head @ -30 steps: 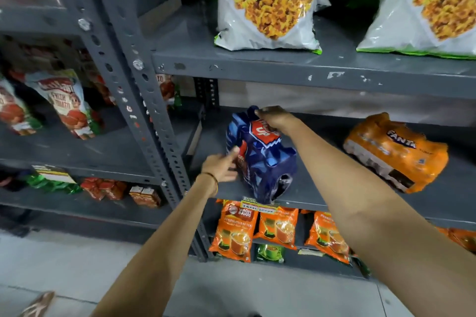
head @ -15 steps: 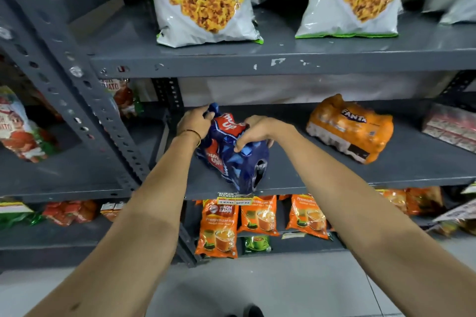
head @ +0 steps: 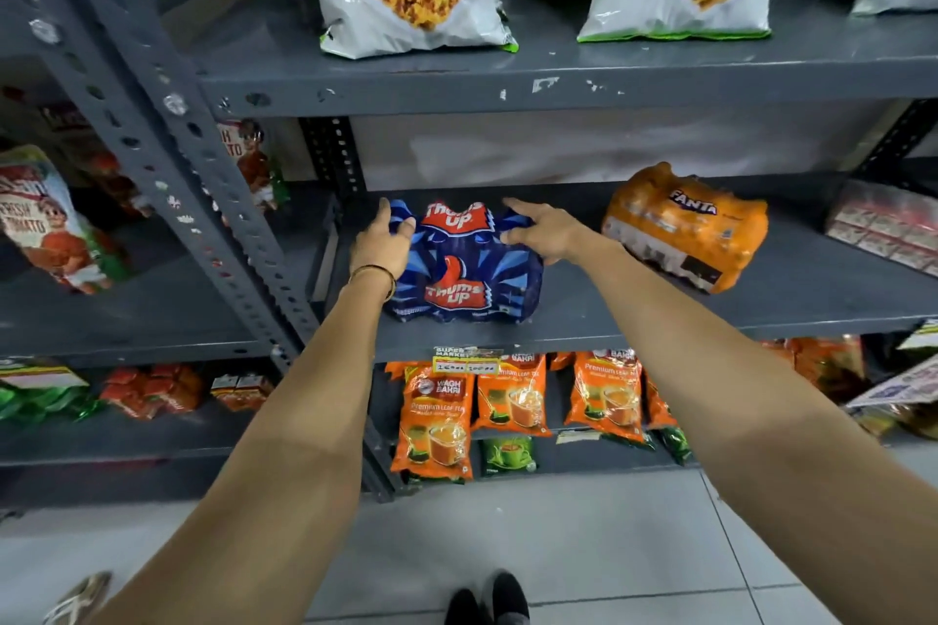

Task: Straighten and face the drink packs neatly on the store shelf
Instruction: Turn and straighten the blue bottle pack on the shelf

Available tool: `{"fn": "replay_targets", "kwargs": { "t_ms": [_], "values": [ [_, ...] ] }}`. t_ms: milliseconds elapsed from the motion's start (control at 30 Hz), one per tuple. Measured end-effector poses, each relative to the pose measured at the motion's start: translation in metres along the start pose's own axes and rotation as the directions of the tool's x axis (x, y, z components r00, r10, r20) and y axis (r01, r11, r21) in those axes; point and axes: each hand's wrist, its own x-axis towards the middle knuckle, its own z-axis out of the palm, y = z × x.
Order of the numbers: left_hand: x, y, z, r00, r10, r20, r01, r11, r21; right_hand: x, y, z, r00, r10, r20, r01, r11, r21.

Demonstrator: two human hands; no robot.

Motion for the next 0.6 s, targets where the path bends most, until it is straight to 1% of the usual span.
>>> {"fn": "replay_targets", "kwargs": {
  "t_ms": [100,200,367,600],
  "values": [
    [-0.017,-0.005,-0.003,0.998,0.016,-0.059,-0.012,0.997,0.076,-0.008,0.001,0.002,1.000,0.000,0.029,0.000,1.000,-0.019],
    [-0.028,-0.008,-0.009,0.998,0.014,-0.066,-0.008,0.995,0.097,-0.013,0.001,0.007,0.999,-0.002,0.052,0.003,1.000,-0.011],
    [-0.042,-0.013,-0.017,0.996,0.003,-0.094,0.008,0.993,0.119,-0.021,-0.001,0.017,0.999,-0.011,0.032,0.013,0.999,-0.045],
    [-0.046,-0.016,-0.021,0.998,0.000,-0.069,0.008,0.994,0.111,-0.024,-0.002,0.023,0.999,-0.033,0.005,0.033,0.998,-0.058]
  ]
}}
